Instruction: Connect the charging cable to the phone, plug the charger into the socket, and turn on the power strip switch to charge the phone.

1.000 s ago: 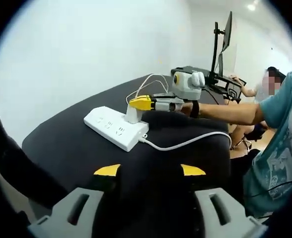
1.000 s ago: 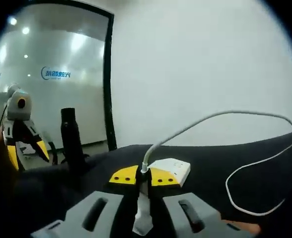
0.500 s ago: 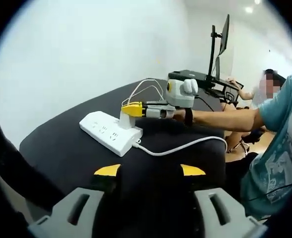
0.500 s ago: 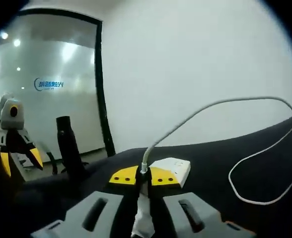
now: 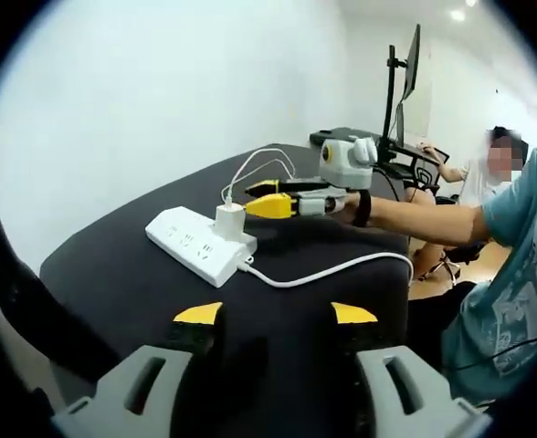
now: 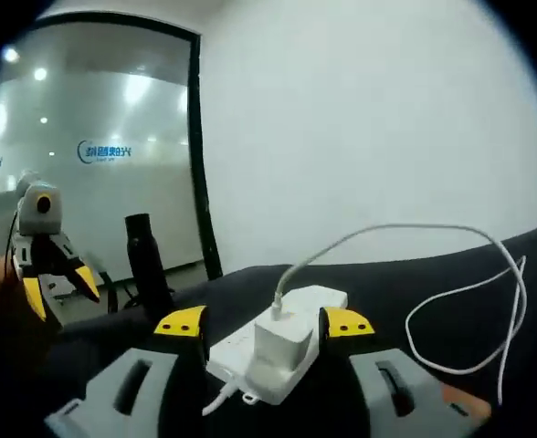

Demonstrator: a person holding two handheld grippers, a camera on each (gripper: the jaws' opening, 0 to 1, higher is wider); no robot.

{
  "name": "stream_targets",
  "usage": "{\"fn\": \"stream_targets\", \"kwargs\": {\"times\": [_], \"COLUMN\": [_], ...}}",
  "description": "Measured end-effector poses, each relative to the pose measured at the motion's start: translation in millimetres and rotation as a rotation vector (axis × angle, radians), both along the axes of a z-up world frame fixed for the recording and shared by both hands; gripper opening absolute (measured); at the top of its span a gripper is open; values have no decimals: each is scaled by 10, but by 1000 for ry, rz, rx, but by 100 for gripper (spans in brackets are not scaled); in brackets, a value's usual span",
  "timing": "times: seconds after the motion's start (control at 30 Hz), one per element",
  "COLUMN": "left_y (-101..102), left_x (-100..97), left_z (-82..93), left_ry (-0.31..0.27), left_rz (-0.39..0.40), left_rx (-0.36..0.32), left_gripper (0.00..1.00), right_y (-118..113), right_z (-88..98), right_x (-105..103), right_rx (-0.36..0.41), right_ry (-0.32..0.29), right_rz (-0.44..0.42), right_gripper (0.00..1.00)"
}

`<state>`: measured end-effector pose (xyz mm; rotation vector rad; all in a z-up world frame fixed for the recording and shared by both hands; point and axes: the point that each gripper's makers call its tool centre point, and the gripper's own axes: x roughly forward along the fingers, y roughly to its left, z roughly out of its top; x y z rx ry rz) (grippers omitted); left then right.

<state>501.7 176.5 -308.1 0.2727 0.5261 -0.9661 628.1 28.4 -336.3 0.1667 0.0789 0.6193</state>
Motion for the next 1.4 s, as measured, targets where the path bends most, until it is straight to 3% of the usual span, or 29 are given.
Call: {"fn": "stream_targets", "kwargs": {"times": [0.17,0.3,0.6,0.83,1.4], "left_y": [22,51,86,91,78], "left_x": [-14,-19,10,32,58], "left_z": [-47,-75,-102,-144,-187], "left_ry": [3,5,12,20,30], "left_rz": [-3,1,9,10,10], "left_rx": [16,23,16,12,13], "left_gripper": [41,40,39,39,39], "right_y": [53,162,263,292,296], "right_z": [-325,-386,-544,-524,-530], "right_x": [-28,-19,36,32,26], "right_rx": [-93,-131,-184,-169,-124], "right_ry": [43,35,97,92,141], "right_rz": [11,17,9,5,30], "right_gripper": [56,53,47,40,35]}}
